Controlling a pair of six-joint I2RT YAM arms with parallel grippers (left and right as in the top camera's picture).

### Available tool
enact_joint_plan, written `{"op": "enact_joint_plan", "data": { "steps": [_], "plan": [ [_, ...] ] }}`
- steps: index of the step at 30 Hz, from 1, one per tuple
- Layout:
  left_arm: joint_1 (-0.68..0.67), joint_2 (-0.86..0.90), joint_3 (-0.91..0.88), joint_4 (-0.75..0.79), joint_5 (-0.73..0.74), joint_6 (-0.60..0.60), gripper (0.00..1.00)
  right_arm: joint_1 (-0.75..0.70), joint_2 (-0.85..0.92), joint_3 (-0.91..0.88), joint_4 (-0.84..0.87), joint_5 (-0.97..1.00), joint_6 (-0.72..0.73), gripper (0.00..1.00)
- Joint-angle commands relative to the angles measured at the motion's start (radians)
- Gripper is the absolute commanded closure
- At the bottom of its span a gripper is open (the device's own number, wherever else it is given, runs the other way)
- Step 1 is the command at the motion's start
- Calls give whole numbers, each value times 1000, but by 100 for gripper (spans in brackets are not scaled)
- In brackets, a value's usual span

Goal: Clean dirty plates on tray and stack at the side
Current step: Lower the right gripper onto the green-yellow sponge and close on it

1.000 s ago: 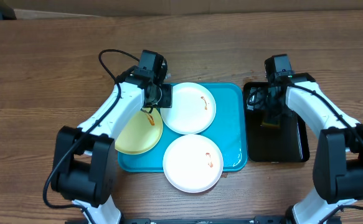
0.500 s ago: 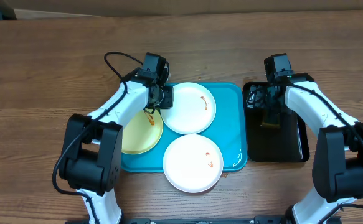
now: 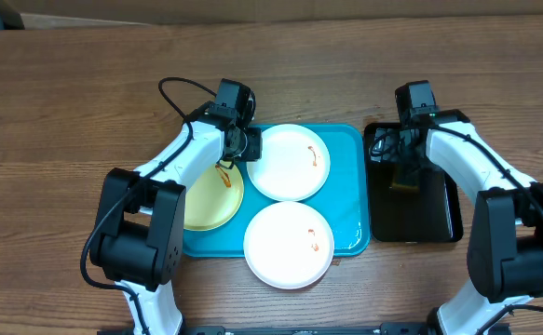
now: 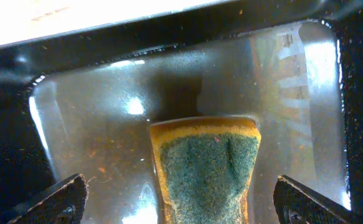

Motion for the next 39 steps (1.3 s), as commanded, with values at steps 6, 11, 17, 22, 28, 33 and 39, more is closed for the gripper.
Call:
{"op": "enact_joint_plan", "data": {
  "steps": [6,11,17,22,28,33,39],
  "plan": [
    [-1,10,17,-42,-2,0,52,-3,14,-85,85,14,-2,15],
    [-1,10,17,-45,-2,0,54,-3,13,-68,77,15,-3,27],
    [-1,10,17,-55,29,0,56,-3,13,-56,77,15,-3,34],
    [-1,10,17,-61,42,1,56,-3,13,-56,73,15,-6,83],
    [-1,10,17,-61,42,1,57,-3,13,-29,14,15,-6,37],
    [-1,10,17,-61,42,1,57,-3,13,-17,-70,15,-5,23],
    [-1,10,17,-61,42,1,57,-3,13,-61,-106,15,2,24]
  ]
}}
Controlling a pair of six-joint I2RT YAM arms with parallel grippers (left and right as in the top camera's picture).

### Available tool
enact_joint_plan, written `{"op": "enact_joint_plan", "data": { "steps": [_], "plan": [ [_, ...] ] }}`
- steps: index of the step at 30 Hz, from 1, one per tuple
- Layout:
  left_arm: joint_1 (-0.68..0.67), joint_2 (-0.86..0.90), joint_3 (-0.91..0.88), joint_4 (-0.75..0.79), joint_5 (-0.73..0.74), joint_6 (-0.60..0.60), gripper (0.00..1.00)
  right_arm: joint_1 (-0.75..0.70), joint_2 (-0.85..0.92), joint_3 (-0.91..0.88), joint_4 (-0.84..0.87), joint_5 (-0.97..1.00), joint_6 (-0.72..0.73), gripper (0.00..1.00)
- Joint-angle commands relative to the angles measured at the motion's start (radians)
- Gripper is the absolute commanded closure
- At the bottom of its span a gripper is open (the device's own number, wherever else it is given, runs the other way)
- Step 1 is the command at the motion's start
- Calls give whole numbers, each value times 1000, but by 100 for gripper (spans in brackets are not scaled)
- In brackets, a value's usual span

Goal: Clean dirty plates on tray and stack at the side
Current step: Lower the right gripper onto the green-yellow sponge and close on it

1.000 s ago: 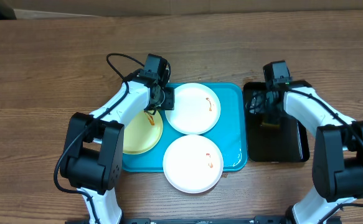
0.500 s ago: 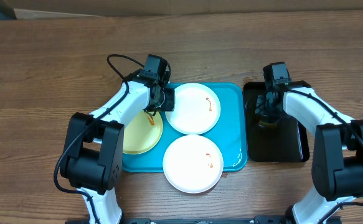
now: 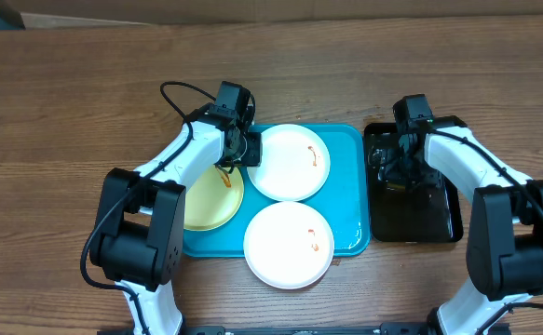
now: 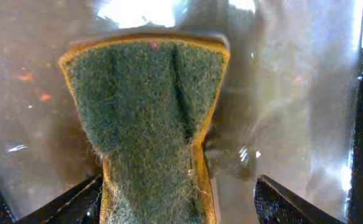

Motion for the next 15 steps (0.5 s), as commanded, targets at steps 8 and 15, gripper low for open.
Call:
{"op": "enact_joint_plan", "data": {
  "steps": [8,15],
  "plan": [
    [0,10,17,-3,11,5,56,-2,3,-31,-22,-39,2,62],
    [0,10,17,-6,11,5,56,-2,3,14,-75,-37,2,32]
  ]
}}
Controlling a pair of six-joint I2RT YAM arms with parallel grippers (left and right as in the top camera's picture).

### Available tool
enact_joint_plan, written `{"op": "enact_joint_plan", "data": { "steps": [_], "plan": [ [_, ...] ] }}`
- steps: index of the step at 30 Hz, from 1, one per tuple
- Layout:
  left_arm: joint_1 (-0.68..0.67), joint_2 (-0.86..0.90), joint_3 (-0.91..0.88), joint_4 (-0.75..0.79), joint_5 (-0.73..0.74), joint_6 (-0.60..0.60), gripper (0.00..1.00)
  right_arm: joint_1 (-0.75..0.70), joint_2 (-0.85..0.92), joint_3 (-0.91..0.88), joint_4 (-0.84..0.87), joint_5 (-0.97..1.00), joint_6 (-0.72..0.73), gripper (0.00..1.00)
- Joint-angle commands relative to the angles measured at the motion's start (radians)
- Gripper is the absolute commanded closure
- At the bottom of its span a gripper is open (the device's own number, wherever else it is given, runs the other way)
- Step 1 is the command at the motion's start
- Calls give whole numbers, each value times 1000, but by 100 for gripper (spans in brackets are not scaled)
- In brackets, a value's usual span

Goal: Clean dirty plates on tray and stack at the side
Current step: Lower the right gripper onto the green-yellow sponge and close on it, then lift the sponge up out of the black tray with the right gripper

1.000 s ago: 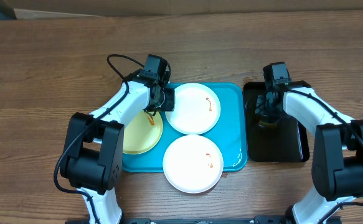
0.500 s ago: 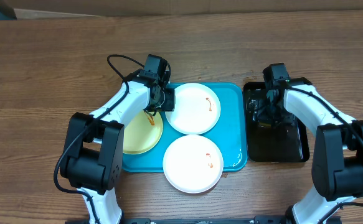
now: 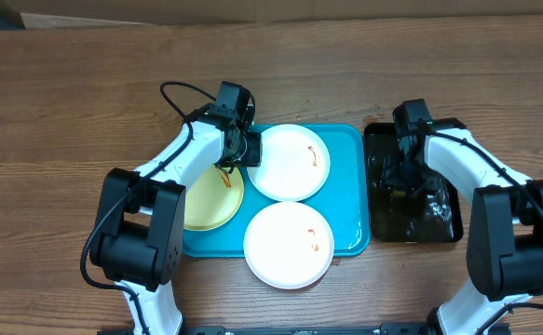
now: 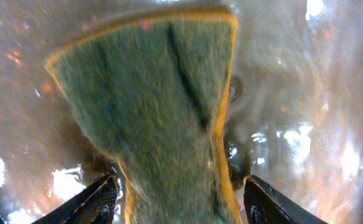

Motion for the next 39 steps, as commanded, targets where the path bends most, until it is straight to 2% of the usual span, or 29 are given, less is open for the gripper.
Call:
{"op": "enact_joint_plan", "data": {
  "steps": [1,3,6,9,10,11,12,13,15,16,17,18,19,23,26,28,34,36,37,39],
  "plan": [
    [0,10,17,-3,11,6,56,-3,4,32,-24,-7,1,33],
    [0,10,17,-3,11,5,56,-3,4,32,-36,-6,1,32],
    [0,10,17,-3,11,5,55,-3,4,29,-40,-7,5,26],
    [0,10,17,-4,11,5,56,-3,4,21,-32,-9,5,28],
    [0,10,17,-4,11,5,56,-3,4,18,-29,-13,5,34],
    [0,10,17,-4,11,5,56,-3,4,14,-24,-20,5,52],
    [0,10,17,-4,11,5,56,-3,4,8,-14,-28,4,78],
    [0,10,17,-4,11,5,55,-3,4,4,-8,-35,4,96],
    [0,10,17,-4,11,5,55,-3,4,4,-6,-38,-3,96],
    [0,10,17,-4,11,5,55,-3,4,9,-8,-38,-5,93],
    [0,10,17,-4,11,5,55,-3,4,21,-23,-38,-14,74],
    [0,10,17,-4,11,5,55,-3,4,33,-39,-38,-23,39],
    [0,10,17,-4,11,5,55,-3,4,50,-58,-37,-26,18],
    [0,10,17,-4,11,5,53,-3,4,141,-113,11,-29,12],
    [0,10,17,-5,11,5,52,-3,4,152,-87,68,-29,13],
    [0,10,17,-5,10,5,52,-4,5,142,-62,59,-29,18],
    [0,10,17,-6,11,5,52,-4,5,82,9,32,-25,24],
    [0,10,17,-6,11,5,52,-4,5,55,35,25,-25,36],
    [0,10,17,-6,11,5,52,-4,5,45,40,25,-25,46],
    [0,10,17,-6,10,5,52,-3,5,31,50,24,-25,72]
  ]
}}
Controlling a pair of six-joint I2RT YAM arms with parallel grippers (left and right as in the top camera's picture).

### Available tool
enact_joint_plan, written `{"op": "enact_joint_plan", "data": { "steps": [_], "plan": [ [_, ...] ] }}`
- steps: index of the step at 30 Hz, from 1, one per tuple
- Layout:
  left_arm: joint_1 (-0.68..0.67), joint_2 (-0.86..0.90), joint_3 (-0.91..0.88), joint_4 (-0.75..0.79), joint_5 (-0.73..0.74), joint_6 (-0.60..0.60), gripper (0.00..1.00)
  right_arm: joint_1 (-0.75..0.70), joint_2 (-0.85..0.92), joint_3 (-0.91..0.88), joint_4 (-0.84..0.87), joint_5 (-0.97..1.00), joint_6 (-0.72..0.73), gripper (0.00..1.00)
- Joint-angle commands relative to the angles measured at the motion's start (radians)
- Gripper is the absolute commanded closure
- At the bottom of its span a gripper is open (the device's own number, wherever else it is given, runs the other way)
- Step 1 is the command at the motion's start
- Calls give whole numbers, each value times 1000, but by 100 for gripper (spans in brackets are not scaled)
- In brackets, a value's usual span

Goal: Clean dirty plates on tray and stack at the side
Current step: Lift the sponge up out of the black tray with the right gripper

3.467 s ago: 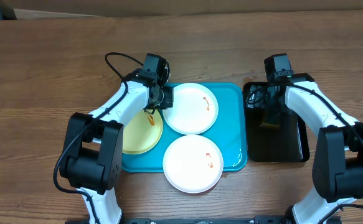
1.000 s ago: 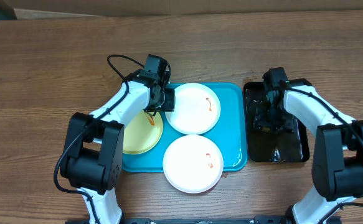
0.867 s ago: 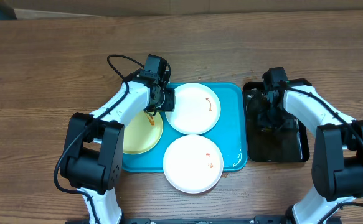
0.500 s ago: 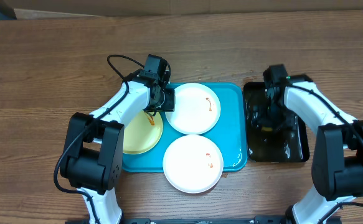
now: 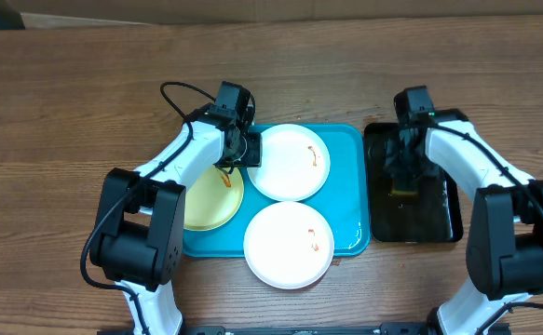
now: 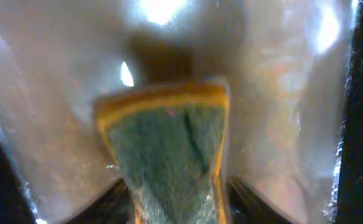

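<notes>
My right gripper (image 6: pixel 178 208) is shut on a sponge (image 6: pixel 165 143), green scouring face up with a yellow edge, pinched narrow between the dark fingers (image 6: pixel 109 202). From overhead the right gripper (image 5: pixel 403 172) stands over the black tray (image 5: pixel 443 209). On the teal tray (image 5: pixel 350 191) lie a yellow plate (image 5: pixel 206 200) and two white plates (image 5: pixel 290 163) (image 5: pixel 288 244), each with orange smears. The left gripper (image 5: pixel 243 147) rests at the yellow plate's far rim, beside the upper white plate; its jaws are hidden.
The black tray holds shallow water that glints around the sponge. It stands right next to the teal tray's right edge. Bare wooden table (image 5: pixel 66 112) lies to the left, behind and to the far right.
My right fingers have drawn closer together on the sponge, which now looks narrower and sits clear of the rippling water. The left arm and plates have not moved.
At first my right gripper hung wide open over the sponge lying in the black tray. Then the fingers stood low on either side of it, then tighter with the water churned. Now they are shut on it. The left arm stayed put.
</notes>
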Motion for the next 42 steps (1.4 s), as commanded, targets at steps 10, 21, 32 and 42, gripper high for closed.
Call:
{"op": "enact_joint_plan", "data": {
  "steps": [10,21,32,42],
  "plan": [
    [0,10,17,-2,10,5,51,-5,0,-8,76,34,-3,11],
    [0,10,17,-2,10,5,50,-5,0,-8,128,48,-2,82],
    [0,10,17,-3,10,5,51,-5,0,-7,59,41,2,18],
    [0,10,17,-3,11,5,78,-5,0,-7,37,0,5,60]
  ]
}}
